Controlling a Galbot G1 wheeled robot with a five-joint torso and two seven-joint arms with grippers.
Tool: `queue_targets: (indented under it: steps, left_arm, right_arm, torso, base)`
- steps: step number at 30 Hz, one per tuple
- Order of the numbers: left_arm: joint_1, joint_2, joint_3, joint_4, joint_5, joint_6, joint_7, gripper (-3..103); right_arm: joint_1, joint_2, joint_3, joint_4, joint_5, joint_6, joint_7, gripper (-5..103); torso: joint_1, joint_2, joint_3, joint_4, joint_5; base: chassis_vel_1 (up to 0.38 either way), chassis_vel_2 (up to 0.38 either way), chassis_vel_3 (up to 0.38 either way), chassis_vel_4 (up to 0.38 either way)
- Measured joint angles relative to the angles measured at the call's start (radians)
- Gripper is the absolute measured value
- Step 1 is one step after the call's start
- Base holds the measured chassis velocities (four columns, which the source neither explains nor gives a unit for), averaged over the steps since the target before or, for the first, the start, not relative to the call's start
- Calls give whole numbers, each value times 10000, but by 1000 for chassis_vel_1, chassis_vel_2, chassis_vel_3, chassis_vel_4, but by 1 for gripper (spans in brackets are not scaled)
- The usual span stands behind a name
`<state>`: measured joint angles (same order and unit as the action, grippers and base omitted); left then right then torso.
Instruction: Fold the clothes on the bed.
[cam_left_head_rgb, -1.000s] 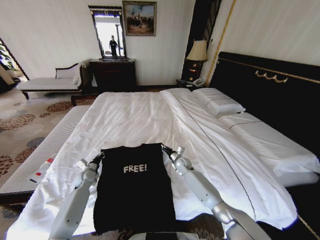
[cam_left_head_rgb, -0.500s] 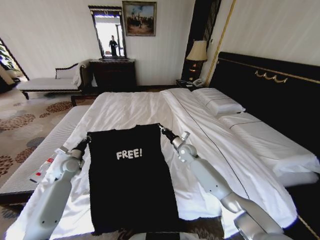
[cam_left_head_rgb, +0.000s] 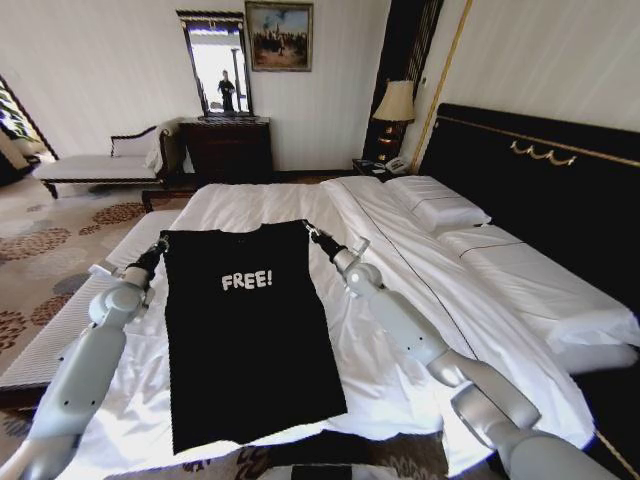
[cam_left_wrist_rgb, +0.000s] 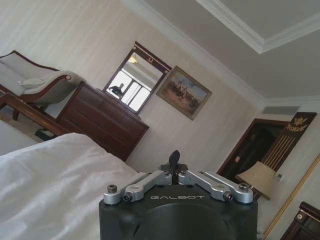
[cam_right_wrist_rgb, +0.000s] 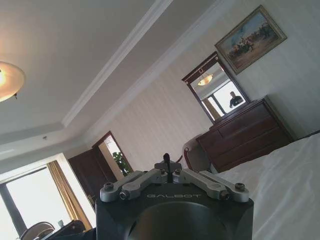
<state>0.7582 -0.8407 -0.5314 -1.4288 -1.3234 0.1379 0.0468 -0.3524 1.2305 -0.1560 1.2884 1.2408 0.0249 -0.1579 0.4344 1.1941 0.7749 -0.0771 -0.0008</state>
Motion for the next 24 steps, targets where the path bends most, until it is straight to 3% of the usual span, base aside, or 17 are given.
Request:
queue_targets:
  steps: [7, 10, 17, 24]
  left_arm:
    - [441, 227, -194, -306, -201, -81, 134, 0]
    - [1308, 204, -605, -787, -215, -159, 180, 0]
    - [4363, -454, -2391, -2881, 54, -234, 77, 0]
    - [6701, -1374, -3167, -4374, 595, -343, 134, 0]
  right_arm:
    - [-370, -167, 112, 409, 228, 301, -69, 0]
    - [-851, -494, 129, 785, 115, 317, 46, 0]
    - [-2443, -2347, -99, 2710, -293, 161, 869, 0]
    - [-4176, -3120, 131, 3992, -798, -106, 1292, 0]
  torso:
    - [-1, 1, -1, 0, 2]
    - [-1, 1, -1, 3, 1]
    - [-4, 4, -4, -1, 4]
    - [-7, 6, -6, 2, 4]
  base:
    - [0, 0, 0, 0]
    - [0, 0, 0, 0]
    - [0, 0, 0, 0]
    - [0, 0, 0, 0]
